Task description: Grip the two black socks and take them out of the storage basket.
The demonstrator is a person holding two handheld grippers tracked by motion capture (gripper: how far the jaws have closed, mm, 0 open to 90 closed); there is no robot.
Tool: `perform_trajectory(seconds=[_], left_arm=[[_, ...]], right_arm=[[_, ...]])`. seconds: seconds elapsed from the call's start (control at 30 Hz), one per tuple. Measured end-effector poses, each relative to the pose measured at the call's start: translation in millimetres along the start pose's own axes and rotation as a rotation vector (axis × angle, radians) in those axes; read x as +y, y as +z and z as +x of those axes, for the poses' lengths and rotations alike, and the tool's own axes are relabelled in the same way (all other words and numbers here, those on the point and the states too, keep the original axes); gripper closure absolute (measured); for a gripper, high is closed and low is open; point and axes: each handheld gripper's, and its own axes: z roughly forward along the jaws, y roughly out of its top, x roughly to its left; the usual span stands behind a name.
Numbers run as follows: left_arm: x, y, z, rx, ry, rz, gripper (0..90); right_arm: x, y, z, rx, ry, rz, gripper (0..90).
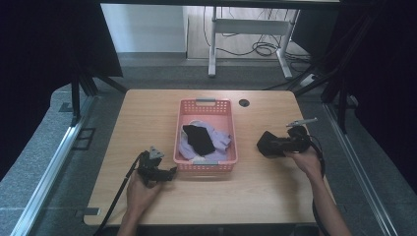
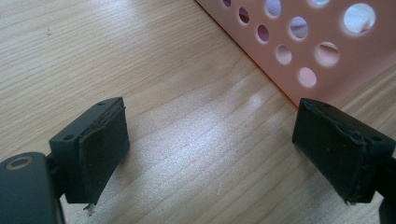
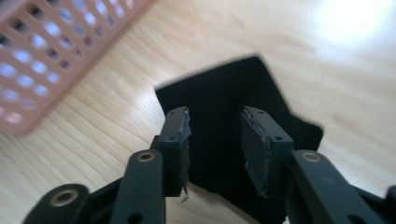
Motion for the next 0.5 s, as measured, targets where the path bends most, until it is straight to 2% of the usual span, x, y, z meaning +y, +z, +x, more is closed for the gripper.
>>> perform_trajectory(seconds=[0.2, 0.5], left_arm=[[0.1, -0.1, 0.0, 0.0, 0.0, 0.002, 10.4], [0.0, -0.1, 0.0, 0.0, 0.0, 0.001, 10.4]], right_arm=[[19.8, -15.3, 10.2, 0.016, -0.027, -0.042, 56.4], [46.8, -10.2, 34.9, 0.066, -0.068, -0.08, 54.4]])
